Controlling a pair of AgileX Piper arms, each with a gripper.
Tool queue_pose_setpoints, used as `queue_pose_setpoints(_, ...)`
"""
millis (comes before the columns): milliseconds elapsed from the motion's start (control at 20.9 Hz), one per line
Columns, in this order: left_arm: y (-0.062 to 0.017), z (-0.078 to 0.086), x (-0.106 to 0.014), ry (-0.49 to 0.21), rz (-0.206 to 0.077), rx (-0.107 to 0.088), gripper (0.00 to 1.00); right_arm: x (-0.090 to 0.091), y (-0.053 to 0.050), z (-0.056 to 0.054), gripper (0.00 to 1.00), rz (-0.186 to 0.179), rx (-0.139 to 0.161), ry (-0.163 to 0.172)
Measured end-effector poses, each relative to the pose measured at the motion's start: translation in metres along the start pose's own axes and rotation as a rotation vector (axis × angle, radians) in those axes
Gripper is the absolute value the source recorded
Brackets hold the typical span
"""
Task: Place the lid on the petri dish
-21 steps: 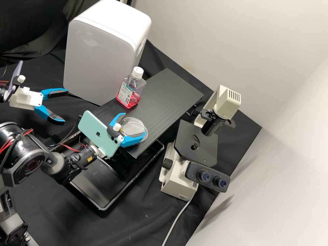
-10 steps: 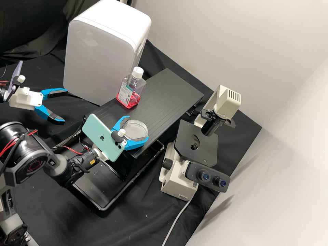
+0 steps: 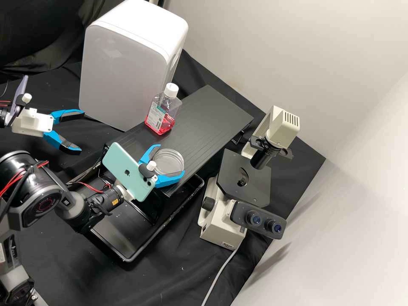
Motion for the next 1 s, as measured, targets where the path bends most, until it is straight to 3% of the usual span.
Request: queue_pose_setpoints(1004,0.0,0.0003,0.0002,0.003,0.001,0.001,1.0,0.0,-0.0012,0.0006,1.0,-0.011,-0.004,-0.009)
